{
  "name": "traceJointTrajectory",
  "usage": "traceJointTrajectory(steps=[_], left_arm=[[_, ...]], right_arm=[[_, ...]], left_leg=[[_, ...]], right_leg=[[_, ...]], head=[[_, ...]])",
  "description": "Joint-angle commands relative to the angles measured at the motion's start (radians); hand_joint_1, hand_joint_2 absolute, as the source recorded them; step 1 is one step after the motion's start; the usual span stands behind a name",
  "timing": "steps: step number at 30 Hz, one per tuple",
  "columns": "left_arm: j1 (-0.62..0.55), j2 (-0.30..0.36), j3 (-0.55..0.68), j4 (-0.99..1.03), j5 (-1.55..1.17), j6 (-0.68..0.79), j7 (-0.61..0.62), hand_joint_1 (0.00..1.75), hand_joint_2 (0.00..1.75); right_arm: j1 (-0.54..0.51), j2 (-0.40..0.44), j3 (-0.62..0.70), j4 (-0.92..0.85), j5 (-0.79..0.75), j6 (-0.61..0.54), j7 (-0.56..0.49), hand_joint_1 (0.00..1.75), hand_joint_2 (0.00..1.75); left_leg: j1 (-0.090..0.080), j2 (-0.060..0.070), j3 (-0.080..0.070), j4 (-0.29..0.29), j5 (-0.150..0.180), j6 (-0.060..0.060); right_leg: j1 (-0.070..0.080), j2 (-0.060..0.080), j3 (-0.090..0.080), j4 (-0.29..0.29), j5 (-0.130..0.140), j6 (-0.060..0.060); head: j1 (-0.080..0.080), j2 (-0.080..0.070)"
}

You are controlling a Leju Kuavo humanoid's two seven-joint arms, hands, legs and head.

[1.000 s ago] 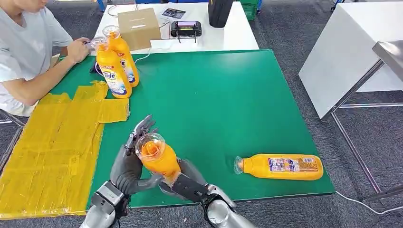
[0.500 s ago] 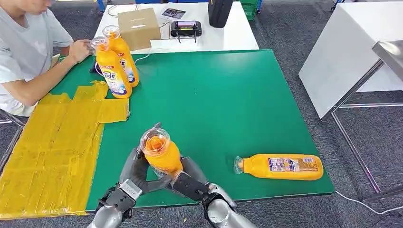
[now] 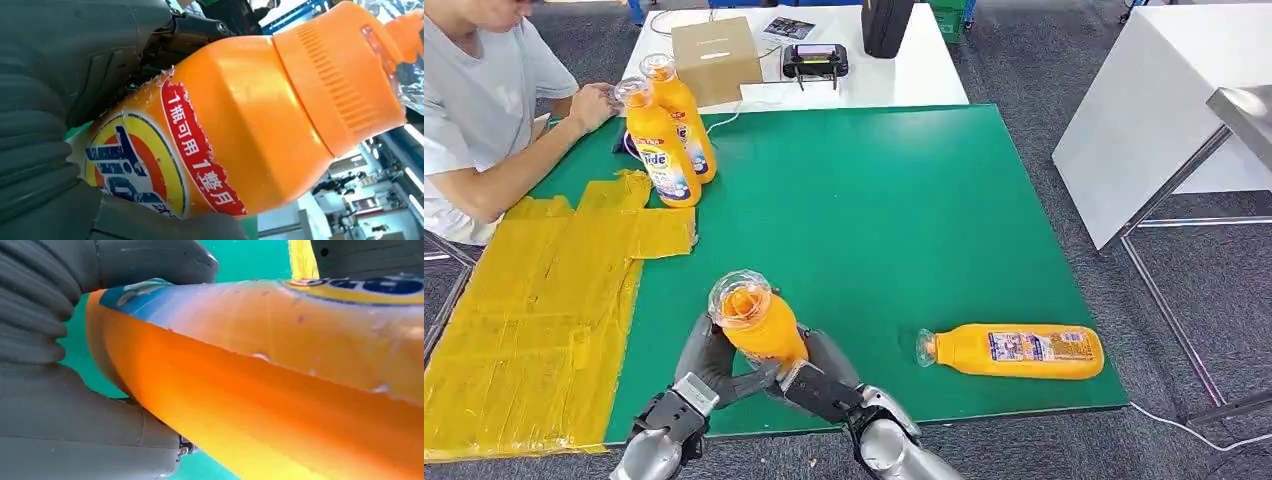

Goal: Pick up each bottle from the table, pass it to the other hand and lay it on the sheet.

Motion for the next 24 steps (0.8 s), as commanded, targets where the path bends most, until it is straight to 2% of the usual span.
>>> traceJointTrajectory(steps=[1, 5, 6, 7, 14, 24], left_arm=[[-0.012, -0.021, 0.018, 0.029, 0.030, -0.005, -0.012, 1.75, 1.75], [-0.011, -0.013, 0.009, 0.008, 0.041, -0.014, -0.044, 1.75, 1.75], [-0.009, -0.006, 0.005, -0.013, 0.032, -0.007, -0.063, 1.75, 1.75], [-0.007, 0.000, 0.006, -0.032, 0.028, -0.003, -0.066, 1.75, 1.75], [-0.029, 0.039, 0.044, -0.136, -0.016, 0.041, -0.043, 1.75, 1.75], [-0.026, 0.034, 0.042, -0.128, -0.016, 0.042, -0.043, 1.75, 1.75]], right_arm=[[-0.040, -0.018, 0.040, 0.046, -0.016, 0.004, -0.002, 1.75, 1.75], [-0.031, -0.012, 0.011, 0.031, -0.036, -0.030, -0.014, 1.73, 1.75], [-0.022, -0.008, -0.018, 0.016, -0.058, -0.052, -0.017, 1.19, 1.75], [-0.017, -0.010, -0.036, -0.004, -0.067, -0.069, -0.022, 0.00, 1.75], [0.036, -0.067, -0.152, -0.229, -0.110, -0.120, -0.038, 0.00, 1.75], [0.040, -0.060, -0.149, -0.222, -0.110, -0.119, -0.038, 0.00, 1.75]], left_leg=[[0.002, -0.003, 0.005, 0.000, -0.002, -0.002], [0.001, -0.003, 0.004, 0.000, -0.002, -0.001], [0.002, -0.003, 0.005, 0.001, -0.003, -0.001], [0.002, -0.003, 0.003, 0.000, -0.002, -0.001], [0.001, -0.004, 0.001, 0.001, -0.001, -0.001], [0.002, -0.003, 0.005, 0.000, -0.002, -0.001]], right_leg=[[0.001, 0.006, 0.006, -0.001, -0.002, -0.002], [0.000, 0.005, 0.005, -0.001, -0.001, -0.002], [0.001, 0.007, 0.006, 0.000, -0.002, -0.002], [0.000, 0.004, 0.004, -0.001, -0.001, -0.002], [0.000, 0.003, 0.002, 0.000, -0.001, -0.001], [0.000, 0.006, 0.005, -0.001, -0.002, -0.002]], head=[[0.000, 0.000], [0.000, 0.000], [0.000, 0.000], [0.000, 0.000], [0.000, 0.000], [0.000, 0.000]])
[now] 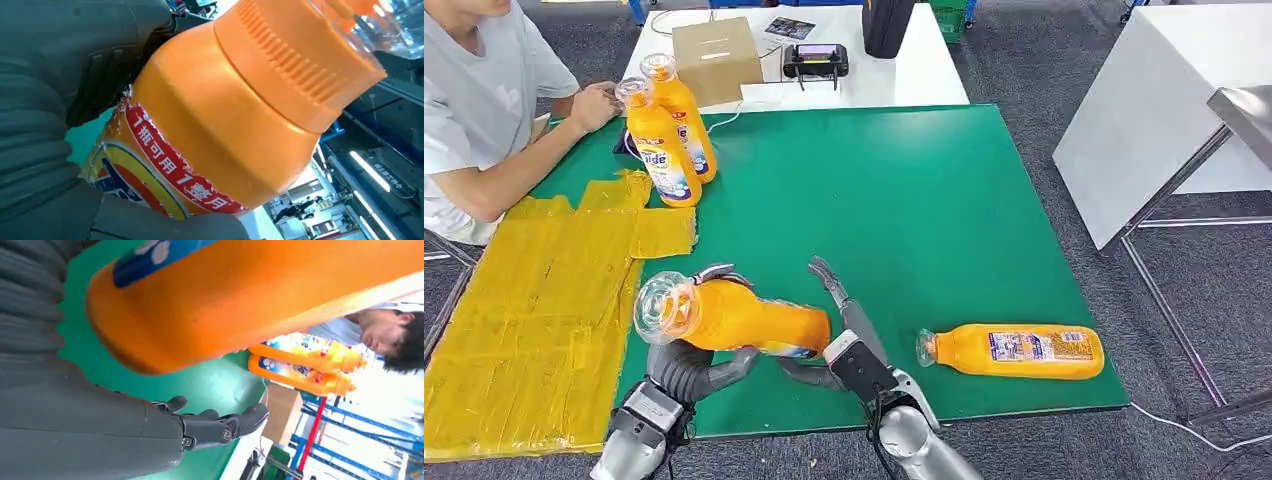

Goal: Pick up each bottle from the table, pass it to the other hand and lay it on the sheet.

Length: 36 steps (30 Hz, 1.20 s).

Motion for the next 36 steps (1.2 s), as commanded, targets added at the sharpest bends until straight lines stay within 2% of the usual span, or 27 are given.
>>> traceJointTrajectory(steps=[1, 6, 8, 10, 12, 14, 15, 16, 17, 18, 19, 20, 21, 22, 23, 24, 26, 31, 36], left_arm=[[-0.022, 0.024, 0.012, 0.007, 0.000, -0.003, 0.007, 1.75, 1.75], [-0.022, 0.024, 0.012, 0.007, 0.000, -0.003, 0.007, 1.75, 1.75], [-0.022, 0.024, 0.012, 0.007, 0.000, -0.003, 0.007, 1.75, 1.75], [-0.043, 0.042, 0.029, -0.021, -0.057, 0.052, 0.010, 1.75, 1.75], [-0.093, 0.071, 0.057, -0.040, -0.252, 0.179, 0.074, 1.75, 1.75], [-0.191, 0.124, 0.088, -0.007, -0.535, 0.214, 0.234, 1.75, 1.75], [-0.234, 0.129, 0.098, 0.025, -0.635, 0.223, 0.279, 1.75, 1.75], [-0.304, 0.149, 0.093, 0.095, -0.846, 0.215, 0.366, 1.75, 1.75], [-0.364, 0.177, 0.071, 0.170, -1.064, 0.195, 0.438, 1.75, 1.75], [-0.412, 0.183, 0.046, 0.243, -1.169, 0.162, 0.474, 1.75, 1.75], [-0.476, 0.210, -0.009, 0.347, -1.310, 0.069, 0.533, 1.75, 1.75], [-0.560, 0.235, -0.118, 0.483, -1.310, 0.000, 0.598, 1.75, 1.75], [-0.600, 0.224, -0.155, 0.581, -1.310, -0.015, 0.609, 1.75, 1.75], [-0.649, 0.211, -0.191, 0.711, -1.310, -0.055, 0.620, 1.75, 1.75], [-0.714, 0.211, -0.263, 0.863, -1.310, -0.197, 0.700, 1.75, 1.75], [-0.746, 0.200, -0.255, 0.978, -1.310, -0.162, 0.693, 1.75, 1.75], [-0.801, 0.183, -0.223, 1.161, -1.301, -0.117, 0.687, 1.75, 1.75], [-0.824, 0.173, -0.156, 1.241, -1.282, -0.118, 0.676, 1.75, 1.75], [-0.826, 0.175, -0.124, 1.260, -1.277, -0.143, 0.678, 1.75, 1.75]], right_arm=[[-0.008, -0.032, -0.038, -0.031, -0.007, -0.003, 0.005, 0.00, 1.75], [-0.008, -0.032, -0.038, -0.031, -0.007, -0.003, 0.005, 0.00, 1.75], [-0.008, -0.032, -0.038, -0.031, -0.007, -0.003, 0.005, 0.00, 1.75], [0.020, -0.049, -0.073, -0.121, 0.003, -0.044, -0.032, 0.00, 1.75], [0.070, -0.070, -0.122, -0.264, 0.021, -0.088, -0.063, 0.00, 1.75], [0.136, -0.090, -0.176, -0.431, 0.046, -0.114, -0.075, 0.00, 1.75], [0.156, -0.094, -0.191, -0.482, 0.056, -0.122, -0.079, 0.00, 1.75], [0.175, -0.096, -0.204, -0.539, 0.071, -0.133, -0.088, 0.00, 1.75], [0.182, -0.100, -0.207, -0.571, 0.088, -0.142, -0.098, 0.00, 1.75], [0.183, -0.099, -0.209, -0.592, 0.098, -0.150, -0.102, 0.00, 1.75], [0.179, -0.095, -0.210, -0.606, 0.117, -0.164, -0.107, 0.00, 1.75], [0.168, -0.089, -0.206, -0.619, 0.132, -0.170, -0.107, 0.00, 1.75], [0.162, -0.087, -0.203, -0.624, 0.142, -0.177, -0.103, 0.00, 1.75], [0.153, -0.082, -0.200, -0.626, 0.148, -0.189, -0.103, 0.00, 1.75], [0.144, -0.080, -0.195, -0.624, 0.153, -0.199, -0.104, 0.00, 1.75], [0.135, -0.078, -0.189, -0.614, 0.154, -0.207, -0.102, 0.00, 1.75], [0.128, -0.079, -0.181, -0.602, 0.152, -0.220, -0.101, 0.00, 1.75], [0.116, -0.097, -0.151, -0.585, 0.157, -0.221, -0.109, 0.00, 1.75], [0.101, -0.102, -0.133, -0.568, 0.161, -0.215, -0.101, 0.00, 1.75]], left_leg=[[0.002, -0.004, 0.006, 0.001, -0.003, -0.002], [0.001, -0.002, 0.002, 0.000, -0.001, -0.001], [0.002, -0.003, 0.006, 0.000, -0.002, -0.001], [0.001, -0.003, 0.002, 0.000, -0.001, -0.001], [0.002, -0.005, 0.003, 0.002, -0.002, -0.002], [0.001, -0.007, -0.002, 0.002, 0.000, -0.001], [0.002, -0.009, -0.001, 0.003, -0.001, -0.002], [0.001, -0.007, -0.002, 0.002, 0.001, -0.001], [0.002, -0.013, -0.001, 0.003, 0.000, -0.002], [0.001, -0.009, -0.001, 0.002, 0.001, -0.001], [0.002, -0.010, 0.000, 0.002, 0.000, -0.002], [0.001, -0.009, 0.001, 0.000, 0.001, -0.001], [0.001, -0.013, 0.001, 0.000, 0.002, -0.002], [0.000, -0.009, 0.001, 0.000, 0.002, -0.002], [0.001, -0.010, 0.003, -0.001, 0.002, -0.002], [0.002, -0.012, 0.004, -0.001, 0.003, -0.002], [0.002, -0.006, 0.006, -0.001, 0.003, -0.003], [0.001, 0.006, 0.002, 0.000, 0.003, -0.003], [0.002, 0.004, 0.002, 0.001, 0.002, -0.003]], right_leg=[[0.001, 0.007, 0.006, 0.000, -0.003, -0.002], [0.000, 0.004, 0.003, -0.001, -0.001, -0.001], [0.000, 0.007, 0.006, -0.001, -0.002, -0.002], [0.000, 0.003, 0.002, 0.000, -0.001, -0.001], [0.001, 0.005, 0.005, 0.001, -0.003, -0.002], [0.000, -0.001, 0.000, 0.002, -0.002, -0.001], [0.001, -0.001, 0.001, 0.002, -0.003, -0.002], [0.000, -0.003, -0.001, 0.002, -0.002, -0.001], [0.001, -0.005, 0.001, 0.003, -0.003, -0.002], [0.000, -0.004, 0.000, 0.002, -0.002, -0.002], [0.001, -0.003, 0.002, 0.002, -0.002, -0.002], [0.000, -0.003, 0.001, 0.001, -0.001, -0.002], [0.000, -0.006, 0.003, 0.001, -0.002, -0.002], [-0.001, -0.004, 0.002, 0.001, -0.001, -0.001], [0.000, -0.004, 0.003, 0.000, 0.000, -0.003], [0.001, -0.003, 0.006, -0.001, 0.000, -0.005], [0.000, 0.002, 0.005, 0.000, 0.002, -0.005], [0.001, 0.010, -0.001, 0.001, 0.005, -0.006], [0.001, 0.010, 0.000, 0.001, 0.004, -0.006]], head=[[0.000, 0.000], [0.000, 0.000], [0.000, 0.000], [0.000, 0.000], [0.000, 0.000], [0.000, 0.000], [0.000, 0.000], [0.000, 0.000], [0.001, 0.000], [0.000, 0.000], [0.000, 0.000], [0.001, 0.000], [0.000, 0.000], [0.000, 0.000], [0.001, 0.000], [0.001, 0.000], [0.000, 0.000], [0.000, 0.000], [0.001, 0.000]])
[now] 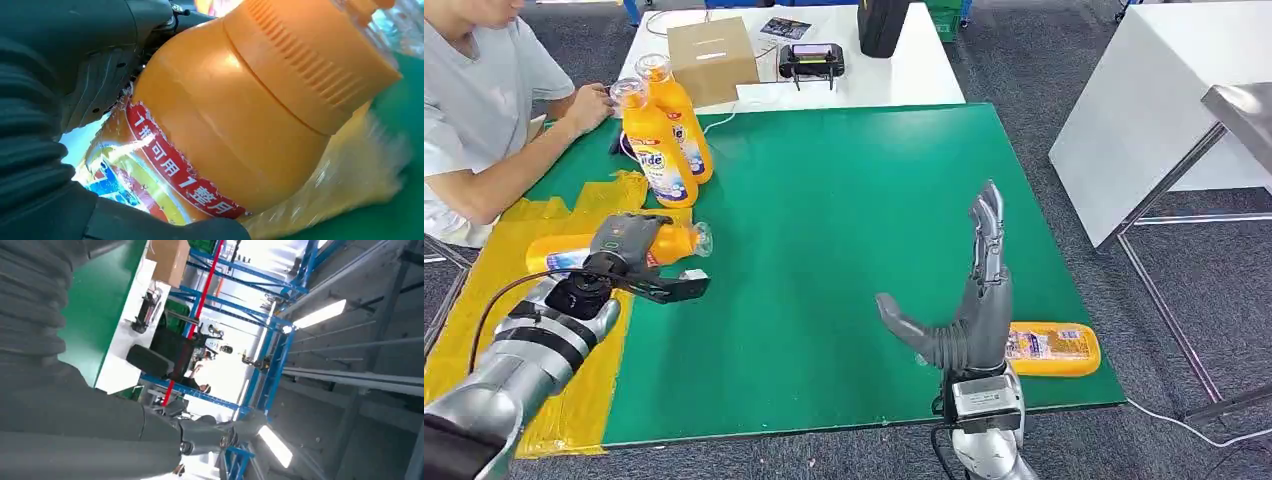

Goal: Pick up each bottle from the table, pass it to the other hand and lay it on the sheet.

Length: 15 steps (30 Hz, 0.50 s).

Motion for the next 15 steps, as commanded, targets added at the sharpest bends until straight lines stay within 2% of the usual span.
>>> traceJointTrajectory(steps=[1, 5, 12, 13, 14, 15], left_arm=[[-0.117, -0.014, -0.009, 0.274, 0.008, -0.026, -0.001, 1.75, 1.75], [-0.117, -0.014, -0.009, 0.274, 0.008, -0.026, -0.001, 1.75, 1.75], [-0.076, -0.041, 0.080, 0.286, 0.057, 0.001, 0.036, 1.75, 1.75], [-0.069, -0.047, 0.088, 0.285, 0.058, 0.031, 0.040, 0.16, 1.75], [-0.062, -0.049, 0.094, 0.279, 0.060, 0.056, 0.037, 0.00, 1.75], [-0.058, -0.052, 0.105, 0.279, 0.066, 0.076, 0.031, 0.00, 1.75]], right_arm=[[-0.045, -0.036, 0.036, 0.025, -0.001, 0.003, 0.006, 0.00, 1.75], [-0.045, -0.036, 0.036, 0.025, -0.001, 0.003, 0.006, 0.00, 1.75], [-0.061, -0.038, 0.050, 0.054, 0.001, 0.009, 0.022, 0.00, 1.75], [-0.061, -0.039, 0.053, 0.059, 0.005, 0.009, 0.025, 0.00, 1.75], [-0.062, -0.040, 0.053, 0.062, 0.007, 0.009, 0.027, 0.00, 1.75], [-0.062, -0.043, 0.054, 0.066, 0.009, 0.009, 0.032, 0.00, 1.75]], left_leg=[[0.003, -0.004, 0.004, 0.002, -0.003, -0.002], [0.003, -0.004, 0.003, 0.002, -0.003, -0.001], [0.002, -0.003, 0.002, 0.000, -0.001, -0.001], [0.002, -0.004, 0.004, 0.001, -0.002, -0.001], [0.002, -0.004, 0.003, 0.000, -0.002, -0.001], [0.002, -0.005, 0.004, 0.000, -0.002, -0.001]], right_leg=[[0.002, 0.006, 0.006, 0.000, -0.003, -0.002], [0.001, 0.006, 0.004, 0.000, -0.002, -0.002], [0.001, 0.004, 0.003, -0.001, -0.001, -0.001], [0.001, 0.006, 0.005, -0.001, -0.002, -0.002], [0.001, 0.004, 0.004, -0.001, -0.002, -0.001], [0.001, 0.005, 0.005, -0.001, -0.002, -0.002]], head=[[0.000, 0.000], [0.000, 0.000], [0.000, 0.000], [0.000, 0.000], [0.000, 0.000], [0.000, 0.000]])
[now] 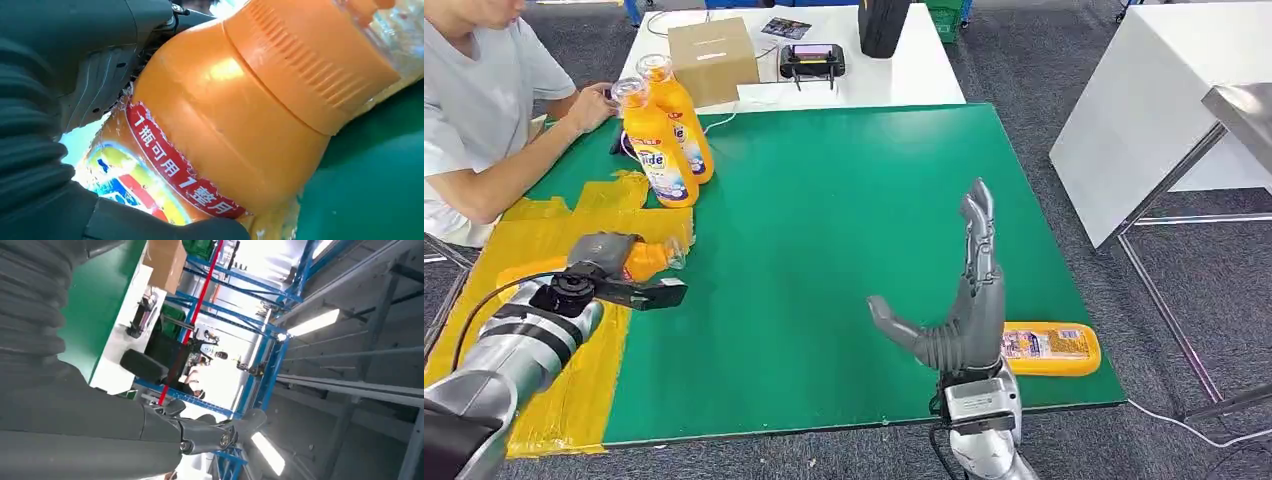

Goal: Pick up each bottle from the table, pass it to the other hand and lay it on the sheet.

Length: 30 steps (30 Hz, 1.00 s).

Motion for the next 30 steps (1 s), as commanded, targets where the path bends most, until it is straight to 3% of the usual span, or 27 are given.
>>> traceJointTrajectory(steps=[1, 13, 18, 21, 24, 27, 30], left_arm=[[-0.002, -0.047, 0.088, 0.067, 0.021, 0.135, 0.011, 0.00, 1.75], [0.090, 0.000, 0.209, -0.032, -0.009, 0.404, 0.046, 0.00, 1.75], [0.215, -0.016, 0.376, -0.271, 0.140, 0.614, -0.108, 0.00, 1.75], [0.253, -0.019, 0.390, -0.355, 0.135, 0.580, -0.106, 0.00, 1.75], [0.424, -0.080, 0.467, -0.696, 0.396, 0.544, -0.285, 0.00, 1.75], [0.650, -0.132, 0.460, -1.079, 0.773, 0.299, -0.415, 0.00, 1.75], [0.754, -0.161, 0.424, -1.160, 0.748, 0.317, -0.435, 0.00, 1.75]], right_arm=[[-0.046, -0.034, 0.029, 0.072, 0.012, 0.007, 0.028, 0.00, 1.75], [-0.058, -0.056, 0.022, 0.178, 0.173, 0.022, 0.140, 0.00, 1.75], [-0.044, -0.103, 0.032, 0.209, 0.321, 0.063, 0.227, 0.00, 1.75], [-0.036, -0.109, 0.025, 0.214, 0.321, 0.060, 0.223, 0.00, 1.75], [0.003, -0.150, 0.021, 0.211, 0.453, 0.147, 0.309, 0.00, 1.75], [0.068, -0.220, -0.001, 0.249, 0.620, 0.204, 0.404, 0.00, 1.75], [0.102, -0.267, -0.053, 0.291, 0.629, 0.236, 0.426, 0.00, 1.75]], left_leg=[[0.001, -0.003, 0.003, 0.000, -0.001, -0.001], [0.002, -0.001, 0.004, 0.000, -0.002, -0.001], [0.002, -0.002, 0.005, -0.001, -0.002, -0.001], [0.002, -0.004, 0.006, -0.001, -0.003, -0.001], [0.002, -0.003, 0.005, 0.000, -0.003, -0.001], [0.002, -0.005, 0.006, -0.001, -0.004, -0.001], [0.001, -0.004, 0.008, -0.001, -0.005, 0.000]], right_leg=[[0.000, 0.004, 0.004, -0.001, -0.001, -0.001], [0.001, 0.007, 0.005, -0.001, -0.001, -0.002], [0.001, 0.007, 0.005, -0.002, -0.001, -0.001], [0.001, 0.006, 0.007, -0.002, -0.002, -0.001], [0.001, 0.006, 0.006, -0.002, -0.002, -0.001], [0.000, 0.004, 0.007, -0.003, -0.003, -0.001], [0.000, 0.005, 0.009, -0.005, -0.004, -0.001]], head=[[0.000, 0.000], [0.000, 0.000], [0.000, 0.000], [-0.001, 0.000], [0.000, 0.000], [0.000, 0.000], [-0.001, 0.000]])
